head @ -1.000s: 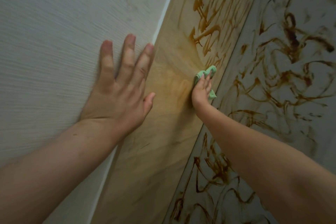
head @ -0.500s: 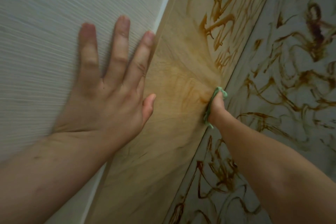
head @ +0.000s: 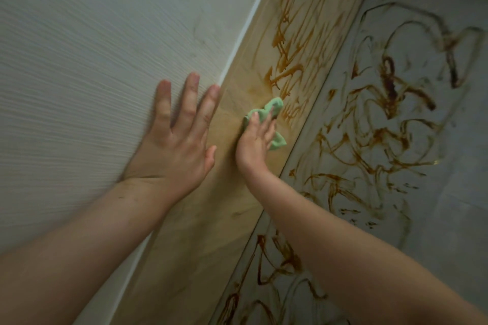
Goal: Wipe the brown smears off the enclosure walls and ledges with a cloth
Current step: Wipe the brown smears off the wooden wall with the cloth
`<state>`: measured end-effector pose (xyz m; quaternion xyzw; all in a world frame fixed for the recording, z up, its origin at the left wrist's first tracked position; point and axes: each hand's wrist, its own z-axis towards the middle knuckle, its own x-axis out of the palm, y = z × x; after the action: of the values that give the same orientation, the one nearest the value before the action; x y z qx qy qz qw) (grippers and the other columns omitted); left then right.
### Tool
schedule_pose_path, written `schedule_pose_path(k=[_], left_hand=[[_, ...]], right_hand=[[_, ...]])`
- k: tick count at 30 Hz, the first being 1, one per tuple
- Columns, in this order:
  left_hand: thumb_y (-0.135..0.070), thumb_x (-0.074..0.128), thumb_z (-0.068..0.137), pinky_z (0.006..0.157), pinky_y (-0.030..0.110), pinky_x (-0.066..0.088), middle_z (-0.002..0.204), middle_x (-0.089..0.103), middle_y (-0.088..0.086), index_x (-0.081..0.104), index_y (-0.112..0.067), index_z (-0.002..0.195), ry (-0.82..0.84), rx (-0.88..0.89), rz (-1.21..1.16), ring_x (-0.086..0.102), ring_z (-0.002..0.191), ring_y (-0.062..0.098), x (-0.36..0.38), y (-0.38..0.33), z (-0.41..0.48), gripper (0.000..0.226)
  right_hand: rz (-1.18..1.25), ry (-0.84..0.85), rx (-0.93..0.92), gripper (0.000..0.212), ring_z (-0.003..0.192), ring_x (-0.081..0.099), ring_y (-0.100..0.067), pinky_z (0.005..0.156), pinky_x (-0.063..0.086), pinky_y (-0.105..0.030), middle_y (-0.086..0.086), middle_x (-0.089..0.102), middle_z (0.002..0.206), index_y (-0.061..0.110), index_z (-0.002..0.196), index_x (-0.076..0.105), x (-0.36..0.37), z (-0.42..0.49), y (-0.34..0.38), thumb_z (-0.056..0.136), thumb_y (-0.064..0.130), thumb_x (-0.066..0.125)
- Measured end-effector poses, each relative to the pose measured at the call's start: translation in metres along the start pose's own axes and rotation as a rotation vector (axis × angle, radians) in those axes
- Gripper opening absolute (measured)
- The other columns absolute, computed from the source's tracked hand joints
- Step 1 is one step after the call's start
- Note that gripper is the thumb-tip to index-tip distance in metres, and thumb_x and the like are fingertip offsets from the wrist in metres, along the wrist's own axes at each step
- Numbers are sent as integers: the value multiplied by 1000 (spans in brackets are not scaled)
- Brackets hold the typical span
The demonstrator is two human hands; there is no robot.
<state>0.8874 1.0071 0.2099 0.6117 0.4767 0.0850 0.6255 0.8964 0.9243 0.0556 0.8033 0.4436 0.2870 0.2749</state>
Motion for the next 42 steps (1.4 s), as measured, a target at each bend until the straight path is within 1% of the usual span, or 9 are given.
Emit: schedule_pose_path(k=[5, 9, 17, 20, 24, 27, 32, 34, 42], left_hand=[[-47, 14, 105, 111, 78, -14, 169, -8, 27, 29, 8, 156, 82, 28, 54, -5, 152, 55, -2, -2, 1, 77], [-46, 15, 104, 111, 76, -17, 170, -7, 24, 29, 8, 156, 115, 11, 65, -4, 153, 53, -5, 1, 0, 77], [-54, 13, 102, 111, 73, -21, 172, -2, 18, -5, 7, 159, 240, -30, 111, -6, 155, 48, -21, 3, 1, 85], [-50, 21, 105, 116, 70, -18, 172, -10, 15, 8, 0, 162, 341, -81, -33, -15, 156, 44, -38, 3, -1, 77], [-42, 35, 103, 126, 59, 0, 171, 12, 13, 29, -15, 161, 336, -330, -852, 1, 159, 33, -86, -35, -8, 64], [-48, 33, 108, 107, 45, 45, 132, 64, 10, 62, -16, 132, 336, -734, -1682, 52, 133, 30, -127, -78, -27, 49], [-70, 18, 103, 111, 51, 47, 123, 74, 11, 68, -18, 130, 319, -1144, -3042, 66, 121, 27, -160, -111, -72, 78], [-73, 17, 101, 117, 55, 39, 131, 69, 15, 66, -16, 136, 175, -1191, -3312, 62, 129, 31, -155, -112, -90, 83], [-50, 46, 96, 114, 65, 33, 144, 57, 26, 56, -9, 147, -45, -1041, -3671, 52, 135, 43, -139, -92, -159, 66]], right_hand=[[226, -50, 384, 71, 142, 43, -30, 120, 32, -54, 0, 43, 158, 34, 158, 36, -16, 30, -33, 94, 65, 31], [424, 68, 442, 42, 114, 63, -29, 106, 51, -50, -9, 66, 124, 16, 129, 60, -56, -11, -16, 103, 48, 49], [619, 449, 422, 54, 132, 58, -40, 112, 42, -61, -19, 65, 137, 8, 131, 71, -132, -75, 26, 103, 43, 41], [546, 485, 383, 55, 126, 59, -38, 111, 41, -60, -18, 65, 135, 8, 134, 68, -151, -108, 37, 100, 43, 43], [376, 429, 322, 58, 98, 62, -29, 91, 52, -47, -11, 61, 117, 11, 141, 61, -162, -138, 47, 101, 48, 41], [192, 418, 256, 66, 120, 65, -27, 106, 48, -49, -12, 67, 134, 15, 141, 62, -164, -156, 49, 104, 61, 32], [-265, 463, 100, 71, 119, 67, -24, 107, 49, -46, -9, 71, 128, 23, 132, 70, -154, -198, 54, 103, 71, 26], [-430, 489, 7, 65, 119, 61, -10, 100, 49, -31, 6, 67, 129, 35, 132, 70, -153, -212, 62, 105, 68, 21], [-671, 366, -156, 27, 120, 60, -18, 104, 50, -41, 6, 66, 122, 27, 125, 68, -140, -237, 72, 102, 30, 54]])
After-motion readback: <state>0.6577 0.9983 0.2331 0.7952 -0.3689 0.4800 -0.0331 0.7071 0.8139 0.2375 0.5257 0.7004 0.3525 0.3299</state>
